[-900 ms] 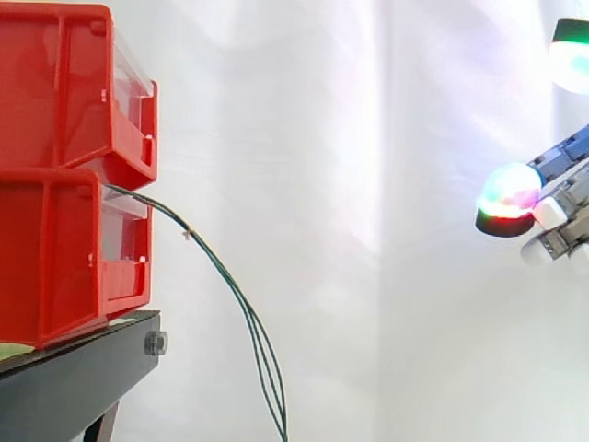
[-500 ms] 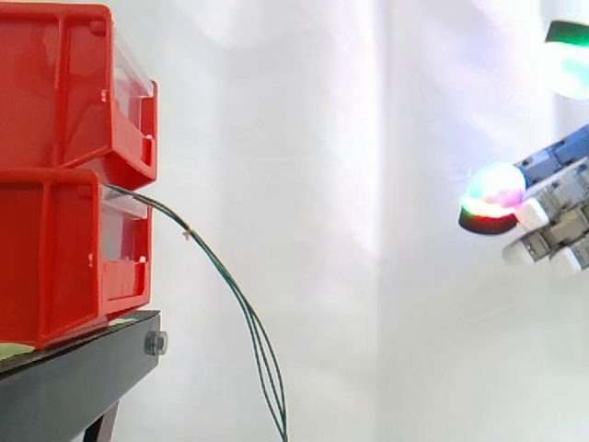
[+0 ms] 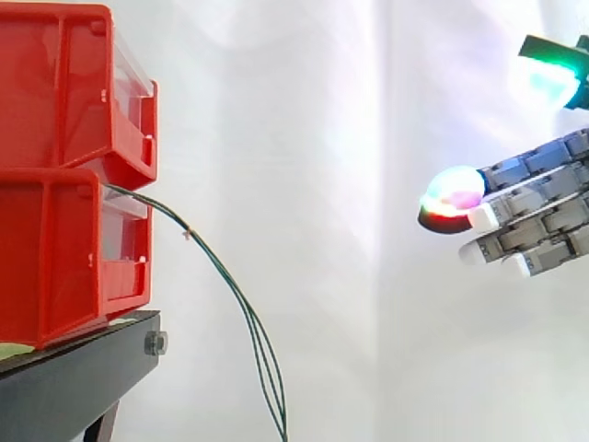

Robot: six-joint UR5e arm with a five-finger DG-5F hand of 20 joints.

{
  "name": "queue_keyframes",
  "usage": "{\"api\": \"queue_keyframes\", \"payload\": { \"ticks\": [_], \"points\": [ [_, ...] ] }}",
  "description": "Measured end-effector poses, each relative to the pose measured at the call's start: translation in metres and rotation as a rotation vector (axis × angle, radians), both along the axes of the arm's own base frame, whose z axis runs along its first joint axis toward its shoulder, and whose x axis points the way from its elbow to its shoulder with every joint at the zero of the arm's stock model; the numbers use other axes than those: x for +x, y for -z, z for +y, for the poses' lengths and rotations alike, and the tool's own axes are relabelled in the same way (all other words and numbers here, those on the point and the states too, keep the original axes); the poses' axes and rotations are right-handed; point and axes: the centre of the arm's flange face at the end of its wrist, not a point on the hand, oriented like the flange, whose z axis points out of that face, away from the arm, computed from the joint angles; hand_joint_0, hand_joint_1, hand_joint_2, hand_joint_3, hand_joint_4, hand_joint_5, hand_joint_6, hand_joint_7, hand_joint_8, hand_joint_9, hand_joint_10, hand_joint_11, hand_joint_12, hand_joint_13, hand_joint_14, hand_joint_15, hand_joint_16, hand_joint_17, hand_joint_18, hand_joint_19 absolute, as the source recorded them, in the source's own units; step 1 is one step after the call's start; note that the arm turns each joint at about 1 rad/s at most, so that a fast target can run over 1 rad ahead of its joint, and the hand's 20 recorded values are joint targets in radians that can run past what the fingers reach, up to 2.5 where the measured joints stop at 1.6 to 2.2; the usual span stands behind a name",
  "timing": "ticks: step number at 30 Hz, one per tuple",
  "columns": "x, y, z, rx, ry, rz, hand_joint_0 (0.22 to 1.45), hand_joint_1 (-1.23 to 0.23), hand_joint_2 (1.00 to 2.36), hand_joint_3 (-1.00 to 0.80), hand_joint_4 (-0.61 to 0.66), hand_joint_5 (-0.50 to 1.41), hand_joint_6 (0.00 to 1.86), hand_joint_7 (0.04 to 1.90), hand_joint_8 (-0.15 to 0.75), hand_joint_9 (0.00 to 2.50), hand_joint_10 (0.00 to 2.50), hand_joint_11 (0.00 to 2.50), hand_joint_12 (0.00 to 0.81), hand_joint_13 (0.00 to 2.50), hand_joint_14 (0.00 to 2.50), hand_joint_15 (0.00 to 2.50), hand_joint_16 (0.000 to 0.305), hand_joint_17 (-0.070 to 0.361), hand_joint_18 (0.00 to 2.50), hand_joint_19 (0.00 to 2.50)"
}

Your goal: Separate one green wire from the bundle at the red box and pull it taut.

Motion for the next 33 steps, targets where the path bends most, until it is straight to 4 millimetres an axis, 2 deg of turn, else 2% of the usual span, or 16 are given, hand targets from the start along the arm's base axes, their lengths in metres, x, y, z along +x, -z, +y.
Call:
{"api": "queue_keyframes", "payload": {
  "ticks": [4, 11, 27, 30, 33],
  "points": [
    [0.005, 0.010, 0.001, -0.004, 0.004, 0.000, 0.51, -0.54, 1.00, -0.44, 0.22, -0.20, 0.50, 0.70, 0.236, 0.54, 0.00, 0.10, 0.324, 0.29, 0.00, 0.06, 0.045, 0.101, 0.30, 0.30],
    [0.016, 0.038, 0.003, -0.003, 0.001, 0.027, 0.51, -0.54, 1.01, -0.44, 0.22, -0.20, 0.50, 0.70, 0.237, 0.55, 0.00, 0.12, 0.324, 0.31, 0.00, 0.06, 0.045, 0.101, 0.31, 0.30],
    [0.026, 0.053, 0.003, -0.019, 0.030, 0.005, 0.51, -0.54, 1.01, -0.44, 0.23, -0.19, 0.50, 0.72, 0.242, 0.58, 0.00, 0.15, 0.329, 0.34, 0.00, 0.07, 0.045, 0.102, 0.34, 0.31],
    [0.029, 0.062, 0.002, -0.028, 0.042, 0.010, 0.51, -0.55, 1.00, -0.45, 0.23, -0.19, 0.50, 0.72, 0.241, 0.59, 0.01, 0.15, 0.330, 0.35, 0.00, 0.08, 0.045, 0.102, 0.35, 0.32],
    [0.035, 0.078, 0.002, -0.029, 0.045, 0.010, 0.51, -0.56, 1.00, -0.45, 0.23, -0.19, 0.50, 0.72, 0.241, 0.59, 0.01, 0.15, 0.332, 0.37, 0.00, 0.08, 0.045, 0.102, 0.37, 0.32]
  ]
}}
